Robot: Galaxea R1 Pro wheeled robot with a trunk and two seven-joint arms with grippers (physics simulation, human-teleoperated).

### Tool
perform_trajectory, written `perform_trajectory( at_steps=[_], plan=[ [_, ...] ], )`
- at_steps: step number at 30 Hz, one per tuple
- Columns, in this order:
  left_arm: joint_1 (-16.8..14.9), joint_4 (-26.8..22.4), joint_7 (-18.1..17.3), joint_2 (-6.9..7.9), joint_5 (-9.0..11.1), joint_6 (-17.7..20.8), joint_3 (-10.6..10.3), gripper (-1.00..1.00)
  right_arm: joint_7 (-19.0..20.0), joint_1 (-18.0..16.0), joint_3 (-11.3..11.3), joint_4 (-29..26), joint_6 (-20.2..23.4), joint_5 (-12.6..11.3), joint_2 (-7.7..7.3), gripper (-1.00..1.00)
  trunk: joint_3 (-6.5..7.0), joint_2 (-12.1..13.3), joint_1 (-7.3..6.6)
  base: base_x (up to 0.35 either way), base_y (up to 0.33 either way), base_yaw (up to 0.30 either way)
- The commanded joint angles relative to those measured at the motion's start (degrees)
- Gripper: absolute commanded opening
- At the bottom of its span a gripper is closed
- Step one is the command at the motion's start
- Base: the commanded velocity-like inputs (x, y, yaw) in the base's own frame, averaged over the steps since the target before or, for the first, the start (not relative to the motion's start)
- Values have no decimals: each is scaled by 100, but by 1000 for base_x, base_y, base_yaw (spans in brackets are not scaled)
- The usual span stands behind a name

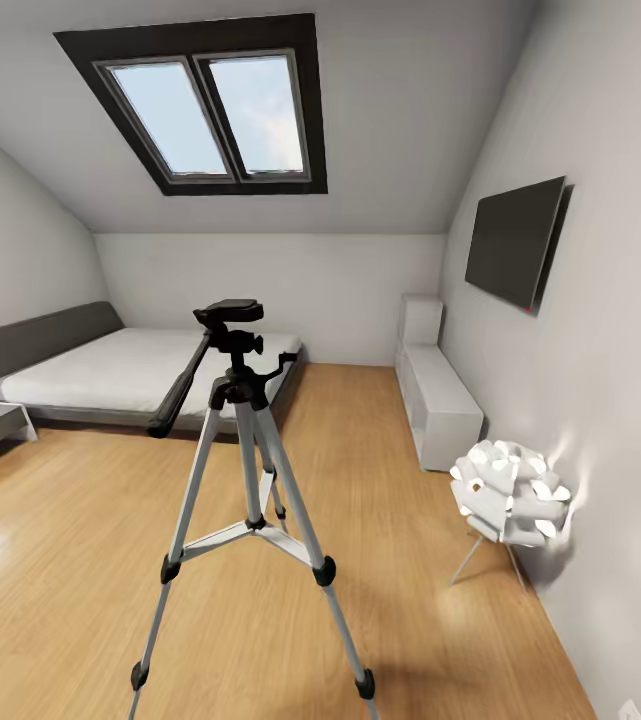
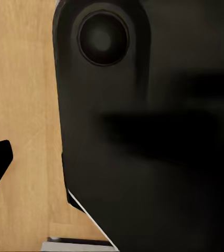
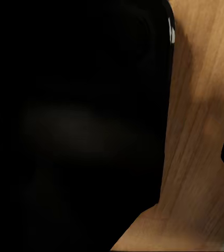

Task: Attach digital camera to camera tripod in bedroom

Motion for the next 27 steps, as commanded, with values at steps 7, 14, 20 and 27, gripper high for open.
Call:
perform_trajectory(
  at_steps=[7, 14, 20, 27],
  plan=[
    [-1, -18, 0, -23, 8, -27, -26, 100, -19, -1, 53, -18, 7, 98, -32, 100, -3, -1, 0, 0, 0, 0],
    [7, -126, 0, -31, 24, -35, 9, 100, -26, -1, 45, -18, -12, 97, -56, 100, -3, -1, 0, 0, 0, 0],
    [8, -138, 0, -39, 34, -35, 23, 100, -26, -1, 45, -18, -23, 97, -44, 100, -3, -1, 0, 0, 0, 0],
    [8, -140, -1, -38, 103, -35, 29, 100, -27, -1, 38, -18, -32, 92, -29, 100, -3, -1, 0, 0, 0, 0]
  ],
)
